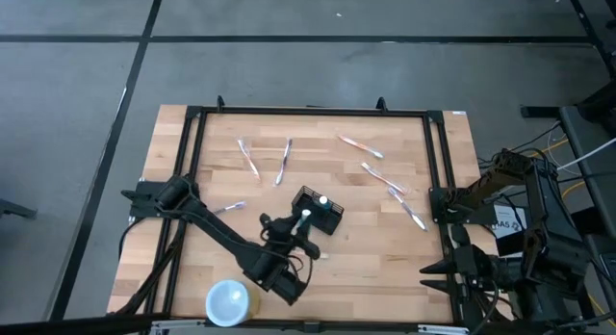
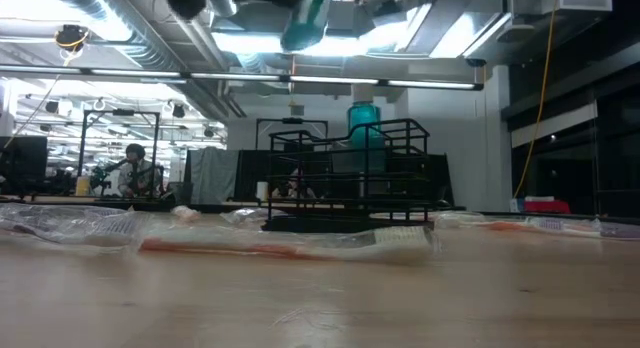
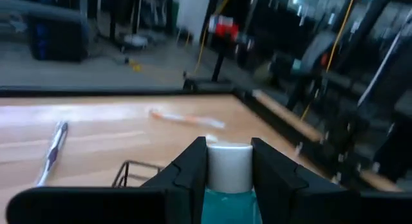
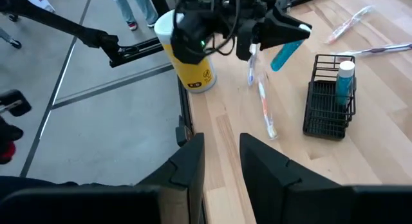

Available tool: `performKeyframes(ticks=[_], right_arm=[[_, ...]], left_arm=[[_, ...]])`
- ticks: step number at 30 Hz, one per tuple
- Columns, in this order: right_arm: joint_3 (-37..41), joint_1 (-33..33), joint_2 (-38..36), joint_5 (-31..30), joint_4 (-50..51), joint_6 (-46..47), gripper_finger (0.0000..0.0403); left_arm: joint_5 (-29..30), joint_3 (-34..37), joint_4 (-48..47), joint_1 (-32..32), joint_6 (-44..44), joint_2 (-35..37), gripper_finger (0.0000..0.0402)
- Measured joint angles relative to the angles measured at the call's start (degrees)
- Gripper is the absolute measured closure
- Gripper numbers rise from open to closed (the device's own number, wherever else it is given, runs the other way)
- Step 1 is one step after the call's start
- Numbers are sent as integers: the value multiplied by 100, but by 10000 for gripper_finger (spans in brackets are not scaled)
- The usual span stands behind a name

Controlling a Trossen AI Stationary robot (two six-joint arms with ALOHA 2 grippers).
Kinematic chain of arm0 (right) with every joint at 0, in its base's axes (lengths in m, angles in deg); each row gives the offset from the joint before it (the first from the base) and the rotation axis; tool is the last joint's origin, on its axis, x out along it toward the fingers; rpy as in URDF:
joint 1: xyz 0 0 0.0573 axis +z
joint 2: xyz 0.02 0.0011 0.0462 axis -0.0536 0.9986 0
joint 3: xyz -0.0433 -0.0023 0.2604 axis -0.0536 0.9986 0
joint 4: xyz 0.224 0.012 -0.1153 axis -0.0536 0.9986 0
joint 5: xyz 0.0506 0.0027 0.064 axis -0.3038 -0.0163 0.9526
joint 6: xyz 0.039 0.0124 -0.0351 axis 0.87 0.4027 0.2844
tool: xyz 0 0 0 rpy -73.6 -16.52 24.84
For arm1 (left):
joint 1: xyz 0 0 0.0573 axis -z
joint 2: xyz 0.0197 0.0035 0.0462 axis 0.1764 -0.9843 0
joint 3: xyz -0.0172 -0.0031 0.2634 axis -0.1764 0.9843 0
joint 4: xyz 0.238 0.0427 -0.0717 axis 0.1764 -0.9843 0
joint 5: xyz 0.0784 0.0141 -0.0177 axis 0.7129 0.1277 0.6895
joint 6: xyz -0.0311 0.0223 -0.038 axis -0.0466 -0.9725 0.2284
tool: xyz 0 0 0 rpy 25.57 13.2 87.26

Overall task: Pick & Place toothbrushing station
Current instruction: Put the blue mouthwash into the wire organizer

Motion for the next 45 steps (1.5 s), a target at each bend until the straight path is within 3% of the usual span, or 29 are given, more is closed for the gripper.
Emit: performKeyframes(ticks=[4, 17, 23, 31, 39, 45], right_arm=[[0, 0, 0, 2, 0, 0, 303], [0, -7, 0, 197, 1, 309, 303], [0, -55, 0, 199, 2, 313, 303], [0, -55, 0, 210, 5, 457, 303], [0, -66, -2, 45, 73, 423, 303], [0, -76, -2, 42, 79, 479, 303]], left_arm=[[538, 610, 165, -3, 729, 0, 311], [548, 1989, 1305, -564, 887, -4, 311], [557, 2006, 1300, -661, 842, 3, 311], [561, 1634, 1308, -139, 343, 181, 311], [548, 1512, 1276, -31, 85, 182, 311], [545, 1279, 1261, 82, -815, 185, 311]])
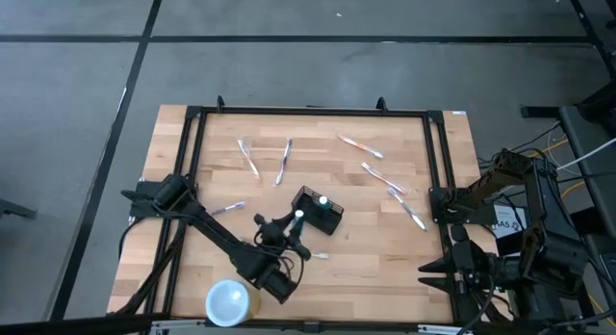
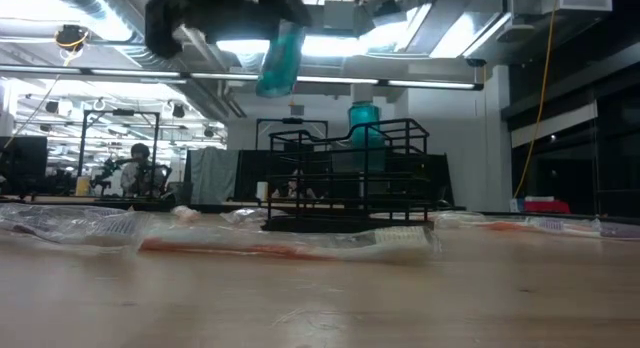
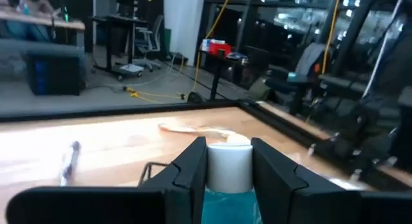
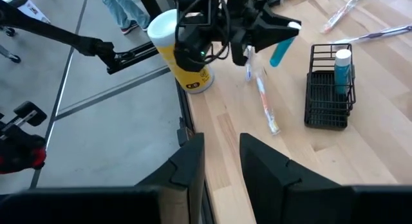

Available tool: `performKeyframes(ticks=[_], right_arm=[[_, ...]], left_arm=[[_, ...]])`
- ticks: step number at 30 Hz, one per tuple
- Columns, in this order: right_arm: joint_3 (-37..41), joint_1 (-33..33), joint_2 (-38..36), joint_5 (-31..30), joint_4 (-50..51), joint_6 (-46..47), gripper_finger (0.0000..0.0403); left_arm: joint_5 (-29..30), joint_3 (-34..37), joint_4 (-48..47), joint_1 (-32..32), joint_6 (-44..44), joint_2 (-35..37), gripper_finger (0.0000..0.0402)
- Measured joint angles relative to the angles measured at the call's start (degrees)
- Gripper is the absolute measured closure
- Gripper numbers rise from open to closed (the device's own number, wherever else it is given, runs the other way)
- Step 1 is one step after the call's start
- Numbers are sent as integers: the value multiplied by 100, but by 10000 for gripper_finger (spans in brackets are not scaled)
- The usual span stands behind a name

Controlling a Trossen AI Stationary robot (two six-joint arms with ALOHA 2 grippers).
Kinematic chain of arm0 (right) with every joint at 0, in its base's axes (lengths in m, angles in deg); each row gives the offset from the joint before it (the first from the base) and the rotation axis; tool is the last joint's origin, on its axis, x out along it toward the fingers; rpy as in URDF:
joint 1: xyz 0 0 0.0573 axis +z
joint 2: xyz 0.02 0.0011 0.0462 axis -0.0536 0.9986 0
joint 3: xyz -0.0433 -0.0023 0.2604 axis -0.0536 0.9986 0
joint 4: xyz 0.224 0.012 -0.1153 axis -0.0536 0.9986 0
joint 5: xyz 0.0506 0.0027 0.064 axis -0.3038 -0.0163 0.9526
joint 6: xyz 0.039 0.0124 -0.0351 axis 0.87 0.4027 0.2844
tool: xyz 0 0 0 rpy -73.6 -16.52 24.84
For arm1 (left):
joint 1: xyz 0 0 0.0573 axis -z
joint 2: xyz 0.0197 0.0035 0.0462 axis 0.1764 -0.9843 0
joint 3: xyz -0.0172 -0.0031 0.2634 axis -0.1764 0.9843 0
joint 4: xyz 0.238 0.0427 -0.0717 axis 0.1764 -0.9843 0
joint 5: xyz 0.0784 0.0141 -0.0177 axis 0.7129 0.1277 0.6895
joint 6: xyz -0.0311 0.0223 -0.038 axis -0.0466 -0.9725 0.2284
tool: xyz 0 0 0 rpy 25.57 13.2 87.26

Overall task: Pick & Place toothbrushing station
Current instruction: Put the blue mouthwash into the wire organizer

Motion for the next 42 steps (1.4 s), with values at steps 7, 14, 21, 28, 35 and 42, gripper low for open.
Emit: performKeyframes(ticks=[7, 14, 21, 28, 35, 42], right_arm=[[0, -61, 0, -20, -63, -19, 303], [0, -63, 0, -14, -79, 3, 303], [0, -59, 2, 28, -142, 127, 303], [0, -107, 2, 28, -196, 127, 303], [2, -118, 2, 8, -222, 111, 303], [1, -120, 2, 2, -252, 105, 303]], left_arm=[[-1, -57, -590, -330, -630, 110, 311], [-4, 236, -630, -593, -959, 110, 311], [-11, -23, -597, -913, -1809, 223, 311], [-16, -166, -647, -1289, -2874, 540, 311], [-266, -137, -756, -1684, -3934, 542, 311], [-68, -405, -424, -1523, -3948, 633, 311]])
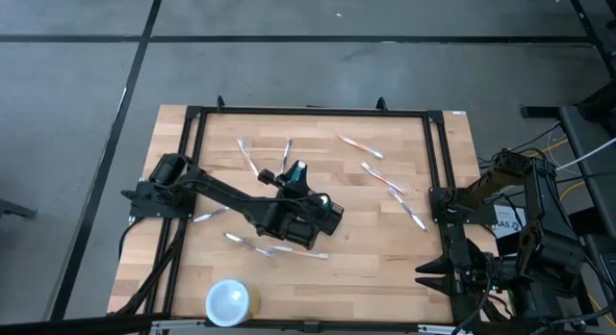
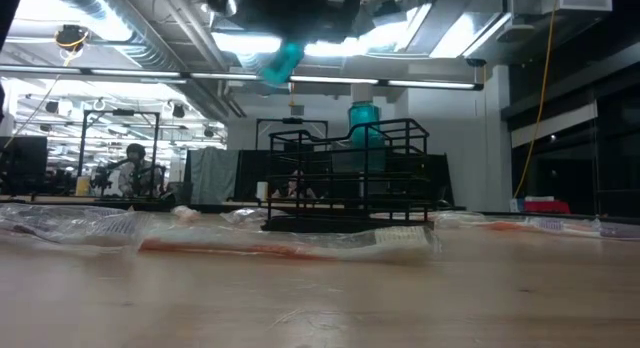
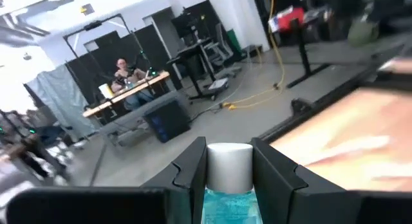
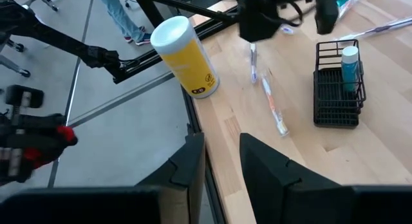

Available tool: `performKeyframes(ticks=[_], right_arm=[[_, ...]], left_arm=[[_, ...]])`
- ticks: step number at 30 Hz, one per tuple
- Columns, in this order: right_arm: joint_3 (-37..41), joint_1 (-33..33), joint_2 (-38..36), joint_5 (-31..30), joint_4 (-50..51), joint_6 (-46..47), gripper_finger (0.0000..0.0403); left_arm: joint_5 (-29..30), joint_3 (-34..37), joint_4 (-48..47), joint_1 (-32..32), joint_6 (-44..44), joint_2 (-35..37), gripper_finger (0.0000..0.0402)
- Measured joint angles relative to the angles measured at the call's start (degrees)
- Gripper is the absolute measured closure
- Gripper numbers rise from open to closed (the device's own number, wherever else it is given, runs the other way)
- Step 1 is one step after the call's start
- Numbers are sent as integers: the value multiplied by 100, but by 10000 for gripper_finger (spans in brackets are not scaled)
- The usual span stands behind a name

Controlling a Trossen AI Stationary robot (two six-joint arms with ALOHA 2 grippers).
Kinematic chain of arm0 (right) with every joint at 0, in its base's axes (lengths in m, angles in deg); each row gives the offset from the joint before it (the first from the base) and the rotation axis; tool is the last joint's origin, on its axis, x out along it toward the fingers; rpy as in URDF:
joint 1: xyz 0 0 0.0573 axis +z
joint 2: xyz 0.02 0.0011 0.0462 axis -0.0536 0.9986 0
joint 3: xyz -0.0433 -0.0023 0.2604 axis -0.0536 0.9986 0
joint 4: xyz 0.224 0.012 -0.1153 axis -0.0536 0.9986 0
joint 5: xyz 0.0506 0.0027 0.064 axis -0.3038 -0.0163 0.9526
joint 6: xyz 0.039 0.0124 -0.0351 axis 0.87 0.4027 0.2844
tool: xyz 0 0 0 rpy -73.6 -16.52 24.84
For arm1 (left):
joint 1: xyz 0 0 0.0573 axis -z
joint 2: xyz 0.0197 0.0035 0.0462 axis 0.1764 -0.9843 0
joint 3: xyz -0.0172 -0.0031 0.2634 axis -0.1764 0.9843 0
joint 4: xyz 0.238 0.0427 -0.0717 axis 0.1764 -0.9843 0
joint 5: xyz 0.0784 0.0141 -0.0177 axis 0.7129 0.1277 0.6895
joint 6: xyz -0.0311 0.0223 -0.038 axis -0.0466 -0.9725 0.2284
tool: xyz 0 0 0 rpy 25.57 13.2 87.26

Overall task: Pick & Place toothbrushing station
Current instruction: Put the blue mouthwash into the wire organizer

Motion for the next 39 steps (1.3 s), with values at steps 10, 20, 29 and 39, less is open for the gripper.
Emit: performKeyframes(ticks=[10, 20, 29, 39], right_arm=[[0, 2, 0, -141, -92, -148, 303], [-1, 1, 0, -290, -129, -494, 303], [1, 1, 0, -321, -405, -757, 303], [-1, 4, 0, -271, -531, -883, 303]], left_arm=[[112, -979, 793, 188, -909, 8, 311], [-2050, -979, 4915, 630, -5480, -22, 311], [-4675, -979, 6919, 235, -7469, -145, 311], [-6684, -510, 7872, 60, -7352, -125, 311]])
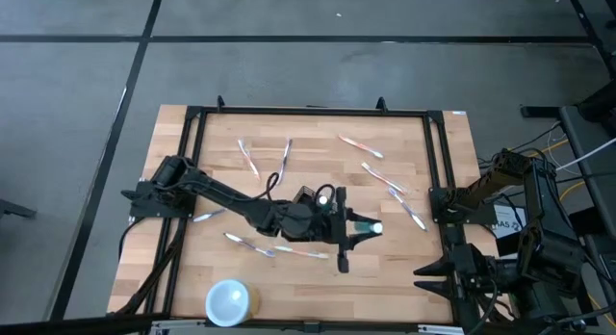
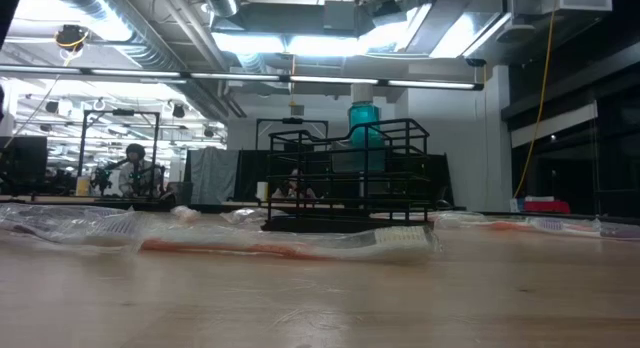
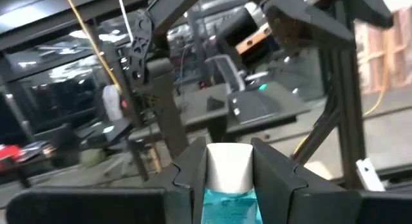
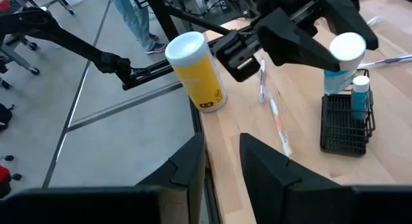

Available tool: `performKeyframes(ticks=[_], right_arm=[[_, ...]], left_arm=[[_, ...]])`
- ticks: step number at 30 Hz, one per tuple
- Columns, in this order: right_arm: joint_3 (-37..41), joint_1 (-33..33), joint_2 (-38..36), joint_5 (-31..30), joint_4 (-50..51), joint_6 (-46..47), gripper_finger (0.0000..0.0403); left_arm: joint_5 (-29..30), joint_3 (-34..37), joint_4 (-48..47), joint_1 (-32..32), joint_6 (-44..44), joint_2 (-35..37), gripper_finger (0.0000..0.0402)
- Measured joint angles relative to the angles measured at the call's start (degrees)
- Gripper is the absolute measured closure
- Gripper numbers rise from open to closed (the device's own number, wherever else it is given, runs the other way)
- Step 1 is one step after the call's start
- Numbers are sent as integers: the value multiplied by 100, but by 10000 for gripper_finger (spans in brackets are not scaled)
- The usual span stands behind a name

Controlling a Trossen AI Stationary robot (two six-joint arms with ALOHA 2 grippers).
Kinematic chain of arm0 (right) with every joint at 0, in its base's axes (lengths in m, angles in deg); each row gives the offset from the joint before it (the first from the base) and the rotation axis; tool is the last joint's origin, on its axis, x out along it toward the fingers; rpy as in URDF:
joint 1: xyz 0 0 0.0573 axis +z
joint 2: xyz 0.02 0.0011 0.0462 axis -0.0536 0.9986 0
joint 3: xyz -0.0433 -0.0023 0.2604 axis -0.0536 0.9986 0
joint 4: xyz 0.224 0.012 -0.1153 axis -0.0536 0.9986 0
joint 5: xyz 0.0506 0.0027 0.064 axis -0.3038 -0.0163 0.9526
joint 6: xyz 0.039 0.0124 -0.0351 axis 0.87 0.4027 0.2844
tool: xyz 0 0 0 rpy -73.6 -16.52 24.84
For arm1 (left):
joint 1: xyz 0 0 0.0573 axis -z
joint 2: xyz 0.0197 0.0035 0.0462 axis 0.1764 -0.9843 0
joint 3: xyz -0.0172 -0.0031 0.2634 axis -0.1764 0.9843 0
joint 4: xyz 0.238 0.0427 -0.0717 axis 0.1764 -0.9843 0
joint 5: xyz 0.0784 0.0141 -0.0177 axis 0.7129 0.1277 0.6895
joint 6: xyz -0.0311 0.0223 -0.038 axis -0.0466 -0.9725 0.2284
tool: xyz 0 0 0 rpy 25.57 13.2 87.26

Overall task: Pick & Place toothbrushing station
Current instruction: Put the blue mouthwash into the wire organizer

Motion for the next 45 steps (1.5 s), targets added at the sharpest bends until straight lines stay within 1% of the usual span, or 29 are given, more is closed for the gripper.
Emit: performKeyframes(ticks=[2, 4, 6, 7, 9, 10, 12, 14, 16, 19, 21, 22, 27, 32, 34, 37, 42, 45], right_arm=[[2, 4, 0, 12, 2, 2, 303], [1, 6, 0, 19, 2, 2, 303], [0, 5, 0, 37, 5, 1, 303], [2, 6, 0, 72, 11, 0, 303], [2, 6, 0, 159, 10, 1, 303], [1, 6, 0, 171, 13, 4, 303], [2, 6, 0, 168, 11, 4, 303], [1, 6, 0, 168, 15, 4, 303], [0, 6, 0, 166, 17, 2, 303], [0, 6, 0, 164, 16, 11, 303], [2, 6, 0, 162, 20, 52, 303], [2, 6, 0, 149, 26, 69, 303], [1, 2, 0, 105, 38, 114, 303], [0, 2, 0, 146, 48, 180, 303], [2, 2, 0, 146, 46, 223, 303], [1, 2, 0, 148, 46, 250, 303], [2, 2, 0, 155, 45, 262, 303], [1, 2, 0, 166, 44, 262, 303]], left_arm=[[-139, 111, 143, -31, 103, 10, 311], [-123, 283, 324, -29, 198, 17, 311], [39, 490, 428, -25, 389, 42, 311], [238, 628, 558, -7, 540, 51, 311], [939, 991, 827, 90, 738, 122, 311], [1395, 1173, 1030, 149, 817, 142, 311], [2432, 1499, 1431, 282, 960, 189, 311], [3457, 1701, 1568, 441, 1053, 239, 311], [4363, 1791, 1576, 550, 1203, 251, 311], [5102, 1848, 1547, 657, 1286, 208, 311], [5432, 1848, 1537, 677, 1364, 150, 311], [5535, 1848, 1524, 679, 1471, 105, 311], [5566, 1848, 1434, 607, 2220, -255, 311], [5632, 1850, 1430, 502, 2636, -607, 311], [5790, 1850, 1425, 473, 2762, -705, 311], [6133, 1850, 1413, 465, 2863, -765, 311], [6386, 1978, 1261, 476, 2954, -766, 311], [6437, 2162, 1251, 490, 3310, -766, 311]])
